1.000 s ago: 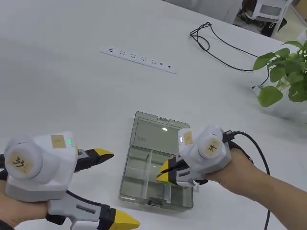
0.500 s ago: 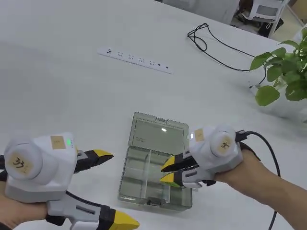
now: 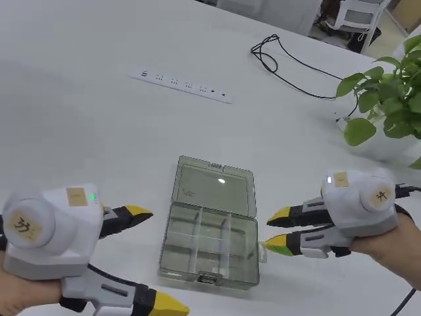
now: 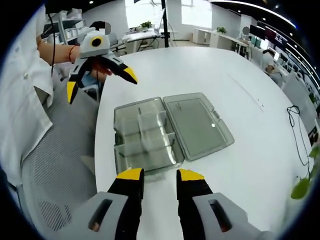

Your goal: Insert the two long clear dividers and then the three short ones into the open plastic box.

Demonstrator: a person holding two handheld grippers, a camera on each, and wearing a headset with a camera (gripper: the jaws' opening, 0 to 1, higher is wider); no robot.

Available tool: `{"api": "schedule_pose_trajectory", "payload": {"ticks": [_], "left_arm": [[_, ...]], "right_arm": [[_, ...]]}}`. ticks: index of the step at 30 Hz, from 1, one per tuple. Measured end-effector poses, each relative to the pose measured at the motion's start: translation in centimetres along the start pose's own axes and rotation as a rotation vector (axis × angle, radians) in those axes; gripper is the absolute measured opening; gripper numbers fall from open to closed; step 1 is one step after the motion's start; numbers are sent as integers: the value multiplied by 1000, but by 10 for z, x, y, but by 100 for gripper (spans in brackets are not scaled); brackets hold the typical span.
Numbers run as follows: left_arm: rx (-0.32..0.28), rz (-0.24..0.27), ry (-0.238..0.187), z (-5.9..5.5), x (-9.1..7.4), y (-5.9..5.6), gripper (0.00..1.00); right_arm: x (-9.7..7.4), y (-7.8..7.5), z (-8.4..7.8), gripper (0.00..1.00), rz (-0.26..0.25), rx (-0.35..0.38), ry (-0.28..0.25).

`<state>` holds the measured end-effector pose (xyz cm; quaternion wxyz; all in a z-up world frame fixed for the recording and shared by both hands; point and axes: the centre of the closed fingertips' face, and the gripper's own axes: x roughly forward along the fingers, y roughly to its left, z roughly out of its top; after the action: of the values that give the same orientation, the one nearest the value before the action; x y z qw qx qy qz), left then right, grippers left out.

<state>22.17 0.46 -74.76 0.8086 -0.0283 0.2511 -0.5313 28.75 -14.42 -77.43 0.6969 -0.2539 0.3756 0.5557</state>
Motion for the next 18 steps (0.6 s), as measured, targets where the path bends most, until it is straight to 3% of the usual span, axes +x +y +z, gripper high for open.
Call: {"api": "schedule_pose_trajectory", "payload": {"ticks": [10,18], "left_arm": [[6,-1,10,1,0,-3,100],[7,3,11,1,-1,-4,99]], "right_arm": [[-16,-7,-45,34,-22,26,76],[-28,-22,-98,40,-45,7,221]]}}
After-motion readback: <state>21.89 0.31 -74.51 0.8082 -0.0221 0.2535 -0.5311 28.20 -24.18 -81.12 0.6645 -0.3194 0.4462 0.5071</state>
